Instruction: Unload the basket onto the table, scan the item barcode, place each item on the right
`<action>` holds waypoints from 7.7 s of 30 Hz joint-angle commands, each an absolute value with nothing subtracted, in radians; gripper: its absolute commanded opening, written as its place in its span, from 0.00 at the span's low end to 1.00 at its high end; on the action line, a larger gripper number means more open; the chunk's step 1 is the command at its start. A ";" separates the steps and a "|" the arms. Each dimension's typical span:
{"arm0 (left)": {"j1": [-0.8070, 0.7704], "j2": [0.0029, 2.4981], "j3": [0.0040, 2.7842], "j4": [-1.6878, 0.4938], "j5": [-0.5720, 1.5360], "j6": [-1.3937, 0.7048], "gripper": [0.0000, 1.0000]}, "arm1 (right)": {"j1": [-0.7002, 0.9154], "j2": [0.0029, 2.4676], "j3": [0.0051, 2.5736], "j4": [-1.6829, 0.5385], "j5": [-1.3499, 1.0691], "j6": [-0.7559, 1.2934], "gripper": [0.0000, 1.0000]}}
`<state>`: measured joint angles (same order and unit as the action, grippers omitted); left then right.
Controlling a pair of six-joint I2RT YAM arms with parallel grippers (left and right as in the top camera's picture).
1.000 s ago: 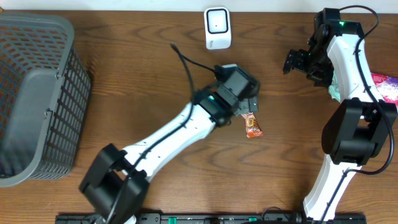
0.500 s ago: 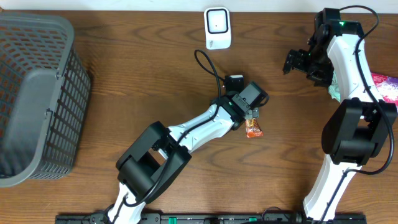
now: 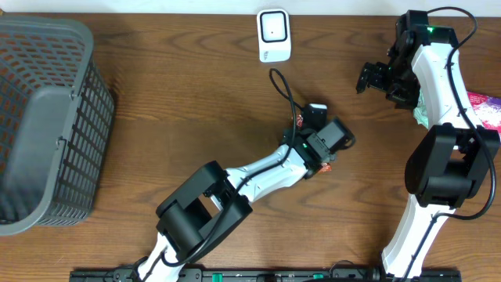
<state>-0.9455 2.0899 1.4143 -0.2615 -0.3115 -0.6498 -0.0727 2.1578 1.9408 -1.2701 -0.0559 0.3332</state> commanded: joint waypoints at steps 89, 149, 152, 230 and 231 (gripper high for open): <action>-0.191 1.555 1.377 -1.226 -0.323 -0.671 0.98 | 0.469 2.139 1.733 -1.140 -0.051 0.568 0.76; -0.191 1.555 1.377 -1.226 -0.323 -0.671 0.98 | 0.434 2.236 1.851 -0.108 0.324 0.418 0.01; -0.191 1.555 1.377 -1.226 -0.323 -0.670 0.98 | 0.434 2.274 1.851 -0.055 0.324 0.418 0.01; -0.191 1.555 1.377 -1.226 -0.323 -0.670 0.98 | -0.223 1.229 1.605 -1.247 -0.239 0.062 0.99; -0.191 1.555 1.377 -1.226 -0.323 -0.670 0.98 | -0.214 1.193 1.561 -1.230 -0.241 0.062 0.99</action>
<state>-0.1925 1.5578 1.3800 -1.2228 -0.3191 -0.6579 -0.2470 1.2926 1.6779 -1.2568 -0.2230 0.0845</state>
